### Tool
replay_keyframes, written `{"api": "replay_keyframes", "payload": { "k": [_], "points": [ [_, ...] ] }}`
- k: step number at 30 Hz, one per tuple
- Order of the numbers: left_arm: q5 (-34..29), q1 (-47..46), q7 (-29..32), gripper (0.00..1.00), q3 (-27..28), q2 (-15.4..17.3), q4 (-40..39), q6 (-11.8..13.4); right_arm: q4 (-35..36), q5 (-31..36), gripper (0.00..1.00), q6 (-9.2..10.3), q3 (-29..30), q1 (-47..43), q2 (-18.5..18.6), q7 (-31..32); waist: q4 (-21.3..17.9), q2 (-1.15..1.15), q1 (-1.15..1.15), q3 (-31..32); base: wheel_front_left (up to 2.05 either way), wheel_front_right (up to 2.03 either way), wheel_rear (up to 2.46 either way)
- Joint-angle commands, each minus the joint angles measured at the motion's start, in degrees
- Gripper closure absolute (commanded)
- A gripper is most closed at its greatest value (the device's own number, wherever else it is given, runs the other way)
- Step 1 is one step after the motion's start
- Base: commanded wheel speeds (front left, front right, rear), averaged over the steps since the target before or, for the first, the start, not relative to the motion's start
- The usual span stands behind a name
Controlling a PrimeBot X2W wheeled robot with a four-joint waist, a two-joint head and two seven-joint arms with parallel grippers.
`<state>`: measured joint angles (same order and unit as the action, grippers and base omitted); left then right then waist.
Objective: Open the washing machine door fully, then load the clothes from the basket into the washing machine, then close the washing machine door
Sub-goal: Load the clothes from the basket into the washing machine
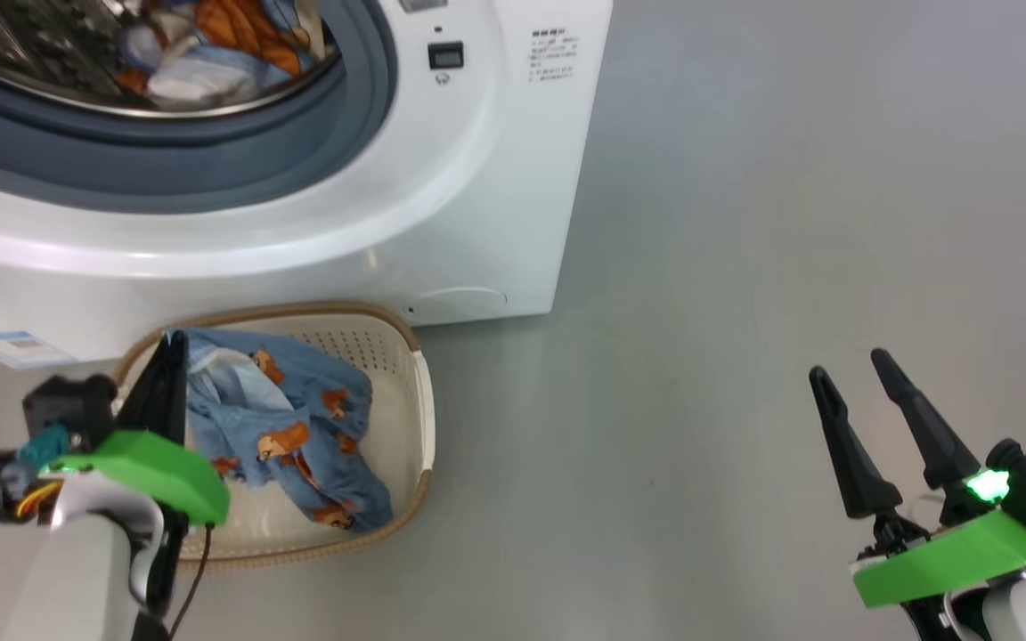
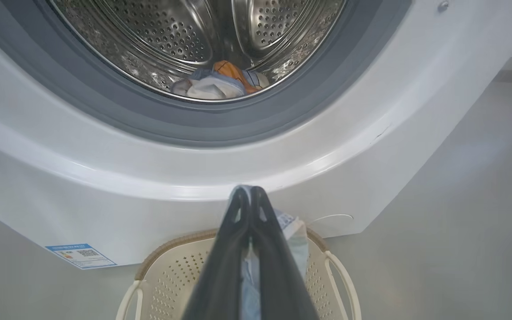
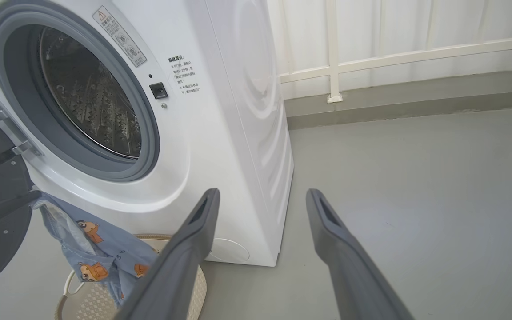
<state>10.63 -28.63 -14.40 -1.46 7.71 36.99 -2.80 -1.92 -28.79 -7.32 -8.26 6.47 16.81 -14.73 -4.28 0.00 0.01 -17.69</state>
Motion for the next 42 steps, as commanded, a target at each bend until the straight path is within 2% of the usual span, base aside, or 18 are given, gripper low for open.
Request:
{"api": "replay_keyframes", "payload": {
  "k": [1, 11, 16, 26, 33, 42],
  "points": [
    [-1.02, 2.61, -0.6, 1.0, 2.27, 1.5, -4.6, 0.03, 1.24, 0.59, 0.0, -0.17, -0.32, -1.56, 1.05, -0.27, 0.21, 0.0, -0.01, 1.65, 0.0, 0.0, 0.0],
    [-3.66, 16.09, -0.6, 1.0, 4.61, -1.0, -23.39, 1.26, 1.12, 0.84, 0.0, -0.17, 0.74, -4.3, 0.79, -0.27, 0.52, 0.0, -0.01, 4.7, 0.0, 0.0, 0.0],
    [-4.51, 22.61, -0.6, 1.0, 5.71, -2.63, -31.26, 2.99, 1.09, 0.9, 0.0, -0.17, 0.95, -5.09, 0.81, -0.27, 0.46, 0.0, -0.01, 5.52, 0.0, 0.0, 0.0],
    [-2.56, 30.11, -0.6, 1.0, 5.77, -4.54, -40.15, 6.59, 1.49, 0.96, 0.0, -0.17, 1.19, -5.5, 0.71, -0.27, -0.04, 0.0, -0.01, 5.34, 0.0, 0.0, 0.0],
    [1.43, 26.84, -0.6, 1.0, 5.72, -4.78, -39.09, 6.11, 1.76, 0.95, 0.0, -0.17, 1.31, -5.07, 0.37, -0.27, 0.0, 0.0, -0.01, 3.76, 0.0, 0.0, 0.0],
    [1.08, 10.86, -0.6, 1.0, 6.93, -4.77, -35.22, 3.83, 2.14, 0.73, 0.0, -0.17, 0.67, -2.56, -0.04, -0.27, -0.85, 0.0, -0.01, -0.04, 0.0, 0.0, 0.0]
  ]
}}
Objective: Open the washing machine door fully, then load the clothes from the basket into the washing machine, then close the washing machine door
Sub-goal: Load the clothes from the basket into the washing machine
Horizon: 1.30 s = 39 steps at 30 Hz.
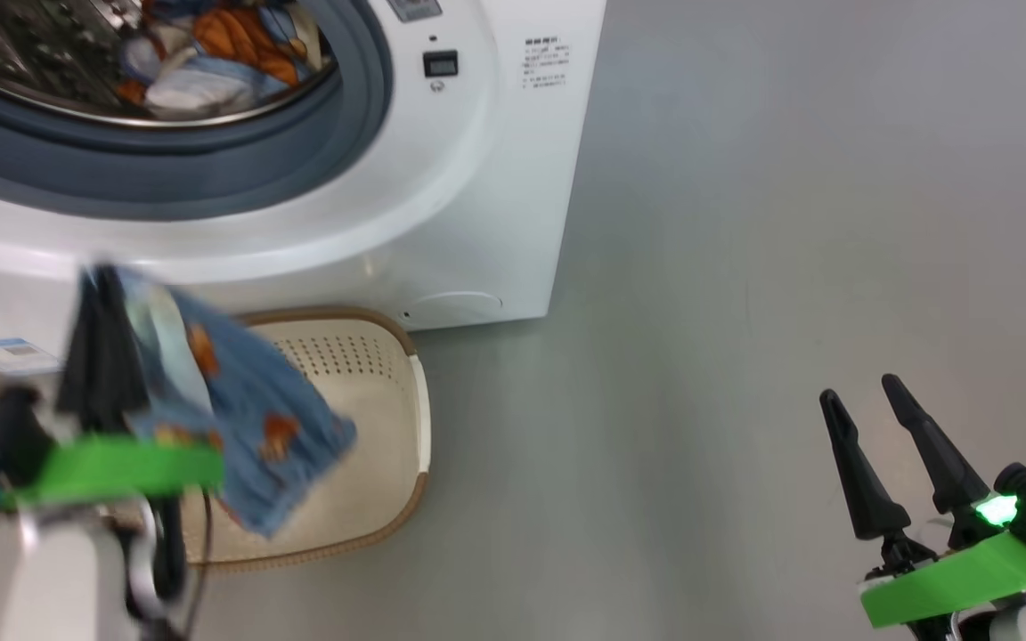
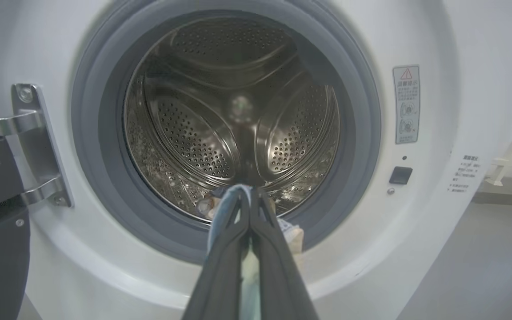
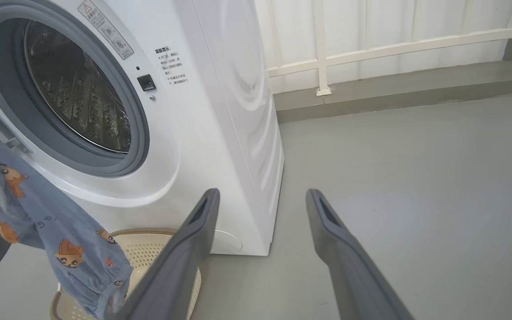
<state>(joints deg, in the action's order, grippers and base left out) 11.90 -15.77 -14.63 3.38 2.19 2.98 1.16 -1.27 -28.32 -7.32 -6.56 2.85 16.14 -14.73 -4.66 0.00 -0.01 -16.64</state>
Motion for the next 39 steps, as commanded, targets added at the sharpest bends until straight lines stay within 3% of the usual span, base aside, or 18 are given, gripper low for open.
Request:
{"api": "replay_keyframes", "payload": {
  "k": [1, 8, 14, 19, 31, 35, 39],
  "points": [
    [-0.65, -4.32, -0.37, 1.0, 2.4, 1.06, -0.75, -0.25, 1.49, 0.18, 0.0, -0.17, -1.16, 1.39, 0.62, -0.27, -0.63, 0.0, 0.01, -1.64, 0.0, 0.0, 0.0],
    [-3.49, -21.25, -0.37, 1.0, 4.51, 4.61, 7.32, -0.55, 1.62, -0.29, 0.0, -0.17, -2.08, 4.11, 0.51, -0.27, -2.41, 0.0, 0.01, -5.96, 0.0, 0.0, 0.0],
    [-5.16, -34.16, -0.37, 1.0, 5.36, 7.35, 21.26, -0.57, 1.88, -0.59, 0.0, -0.17, -2.43, 6.37, 0.28, -0.27, -3.7, 0.0, 0.01, -9.97, 0.0, 0.0, 0.0],
    [-6.79, -41.91, -0.37, 1.0, 5.19, 9.4, 33.57, -0.08, 2.22, -0.83, 0.0, -0.17, -3.08, 8.36, -0.09, -0.27, -5.1, 0.0, 0.01, -13.09, 0.0, 0.0, 0.0],
    [-9.71, -55.46, -0.37, 1.0, 2.44, 12.18, 54.14, 1.4, 2.52, -1.21, 0.0, -0.17, -4.02, 11.2, -0.78, -0.27, -7.71, 0.0, 0.01, -18.19, 0.0, 0.0, 0.0],
    [-9.73, -59.07, -0.37, 1.0, 2.22, 13.41, 58.01, 1.84, 2.56, -1.35, 0.0, -0.17, -4.22, 11.74, -1.15, -0.27, -8.55, 0.0, 0.01, -19.41, 0.0, 0.0, 0.0],
    [-9.92, -61.47, -0.37, 1.0, 1.95, 14.41, 53.96, 2.21, 2.75, -1.42, 0.0, -0.17, -4.22, 12.07, -1.45, -0.27, -9.04, 0.0, 0.01, -20.83, 0.0, 0.0, 0.0]
  ]
}}
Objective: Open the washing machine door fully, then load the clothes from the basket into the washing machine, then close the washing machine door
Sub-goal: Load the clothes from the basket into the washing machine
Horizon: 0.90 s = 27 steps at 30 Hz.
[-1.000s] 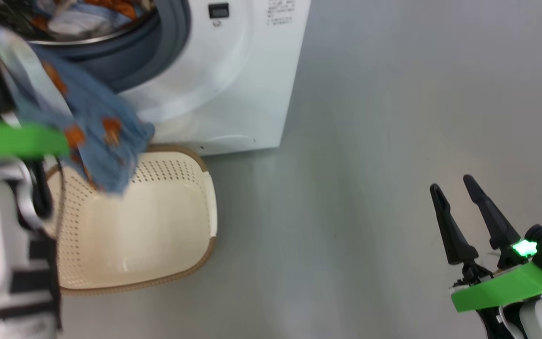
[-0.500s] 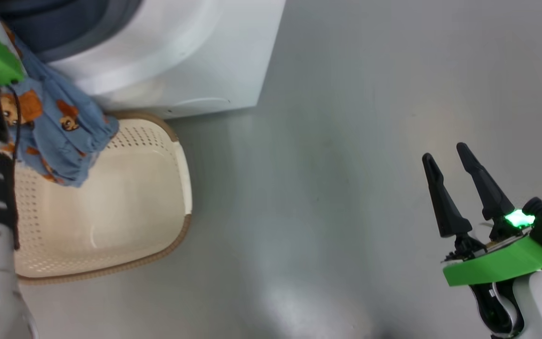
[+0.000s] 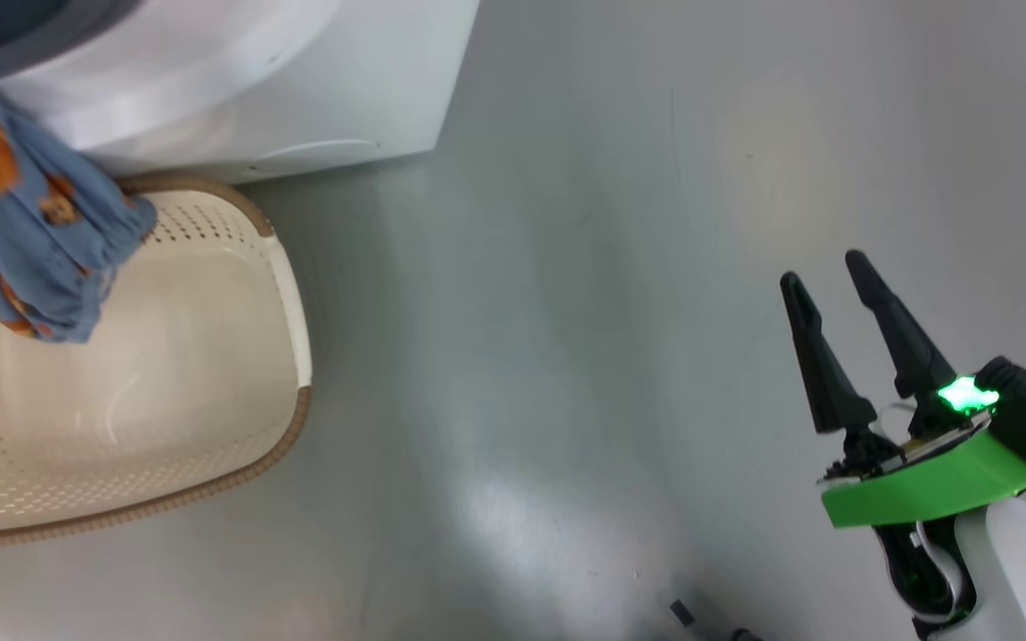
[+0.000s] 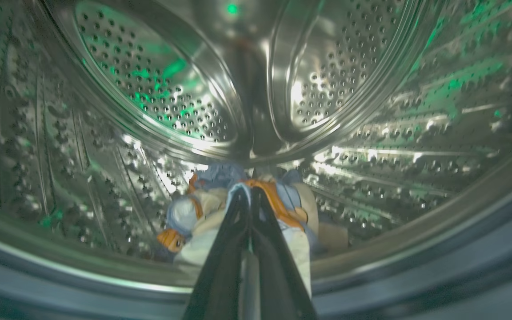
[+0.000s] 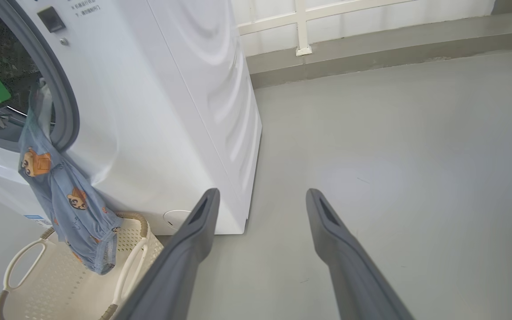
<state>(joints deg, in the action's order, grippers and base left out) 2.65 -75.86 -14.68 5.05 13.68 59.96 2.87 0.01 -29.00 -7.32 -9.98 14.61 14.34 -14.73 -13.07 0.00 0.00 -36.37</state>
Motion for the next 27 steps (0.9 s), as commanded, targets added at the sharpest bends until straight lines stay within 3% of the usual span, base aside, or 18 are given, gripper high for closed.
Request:
{"api": "replay_keyframes", "payload": {
  "k": [1, 8, 11, 23, 24, 25, 26, 27],
  "points": [
    [-0.61, -1.6, -0.31, 1.0, 0.37, 3.0, -5.28, 0.68, 1.53, -0.75, 0.0, -0.17, -0.7, 0.45, 0.29, -0.27, -0.67, 0.0, 0.0, -1.43, 0.0, 0.0, 0.0],
    [-0.99, -0.37, -0.32, 1.0, 1.25, 3.64, -22.56, 2.44, 1.87, -0.81, 0.0, -0.17, -0.86, 1.7, -0.25, -0.27, -1.13, 0.0, 0.0, -3.2, 0.0, 0.0, 0.0],
    [-0.66, 1.02, -0.32, 1.0, 2.35, 3.54, -26.5, 3.31, 2.04, -0.86, 0.0, -0.17, -1.07, 2.06, -0.46, -0.27, -1.37, 0.0, 0.0, -3.47, 0.0, 0.0, 0.0],
    [1.02, -0.14, -0.32, 1.0, 3.36, 3.3, -5.66, 3.15, 1.65, -1.1, 0.0, -0.17, -1.38, 0.97, -0.25, -0.27, -1.05, 0.0, 0.0, -2.26, 0.0, 0.0, 0.0],
    [1.04, -0.49, -0.32, 0.87, 3.27, 3.28, -4.66, 3.2, 1.65, -1.09, 0.0, -0.17, -1.39, 0.95, -0.23, -0.27, -0.97, 0.0, 0.0, -2.18, 0.0, 0.0, 0.0],
    [1.04, -0.49, -0.32, 0.87, 3.27, 3.28, -4.66, 3.2, 1.65, -1.09, 0.0, -0.17, -1.39, 0.95, -0.23, -0.27, -0.97, 0.0, 0.0, -2.18, 0.0, 0.0, 0.0],
    [0.97, -0.77, -0.32, 0.64, 3.09, 3.28, -3.75, 3.22, 1.66, -1.07, 0.0, -0.17, -1.39, 0.93, -0.22, -0.27, -0.89, 0.0, 0.0, -2.11, 0.0, 0.0, 0.0],
    [0.73, -1.03, -0.32, 0.36, 2.77, 3.33, -3.22, 3.3, 1.68, -1.06, 0.0, -0.17, -1.37, 0.91, -0.2, -0.27, -0.8, 0.0, 0.0, -2.07, 0.0, 0.0, 0.0]
  ]
}}
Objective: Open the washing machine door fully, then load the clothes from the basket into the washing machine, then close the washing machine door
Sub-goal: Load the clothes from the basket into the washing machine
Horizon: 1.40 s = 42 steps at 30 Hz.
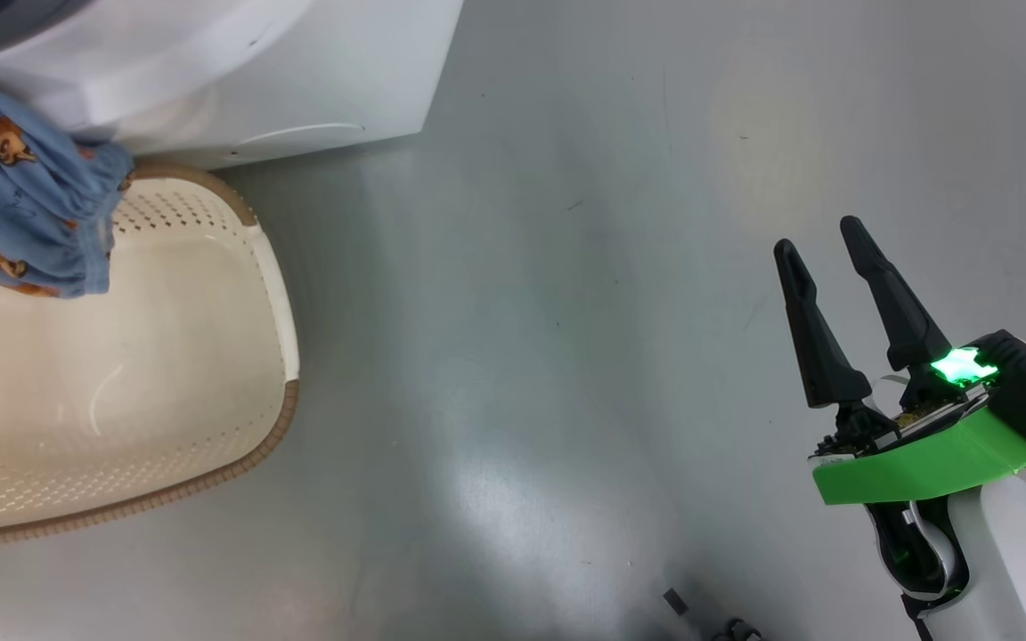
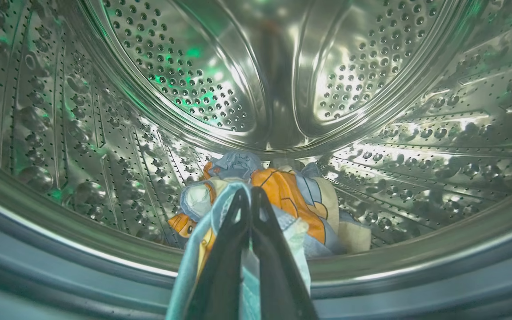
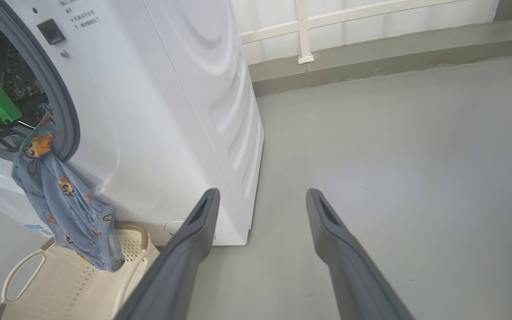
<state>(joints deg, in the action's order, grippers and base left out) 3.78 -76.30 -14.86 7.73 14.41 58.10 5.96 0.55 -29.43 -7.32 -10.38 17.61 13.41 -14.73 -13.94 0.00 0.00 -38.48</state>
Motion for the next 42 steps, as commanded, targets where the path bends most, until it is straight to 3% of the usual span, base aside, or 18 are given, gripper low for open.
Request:
{"api": "replay_keyframes", "payload": {
  "k": [1, 18, 30, 42],
  "points": [
    [-0.65, -0.72, -0.14, 0.01, -0.23, 2.64, -0.89, 0.29, 1.12, -0.62, 0.0, -0.17, -0.97, -2.1, 0.75, -0.27, 0.16, 0.0, 0.0, 0.09, 0.0, 0.0, 0.0],
    [0.0, 2.4, -0.14, 0.0, -1.71, 0.75, -3.02, -0.07, 1.32, -0.34, 0.0, -0.17, -1.02, -2.33, 1.39, -0.27, 1.59, 0.0, 0.0, 1.03, 0.0, 0.0, 0.0],
    [3.0, 9.66, -0.14, 0.0, 1.14, -2.72, -13.03, -1.22, 1.59, -0.12, 0.0, -0.17, -0.13, -2.63, 1.88, -0.27, 3.02, 0.0, 0.0, 1.72, 0.0, 0.0, 0.0],
    [1.68, 21.53, -0.14, 0.0, 2.77, -6.2, -23.91, -3.43, 1.7, 0.04, 0.0, -0.17, 0.86, -3.18, 2.4, -0.27, 4.81, 0.0, 0.0, 2.84, 0.0, 0.0, 0.0]
  ]
}}
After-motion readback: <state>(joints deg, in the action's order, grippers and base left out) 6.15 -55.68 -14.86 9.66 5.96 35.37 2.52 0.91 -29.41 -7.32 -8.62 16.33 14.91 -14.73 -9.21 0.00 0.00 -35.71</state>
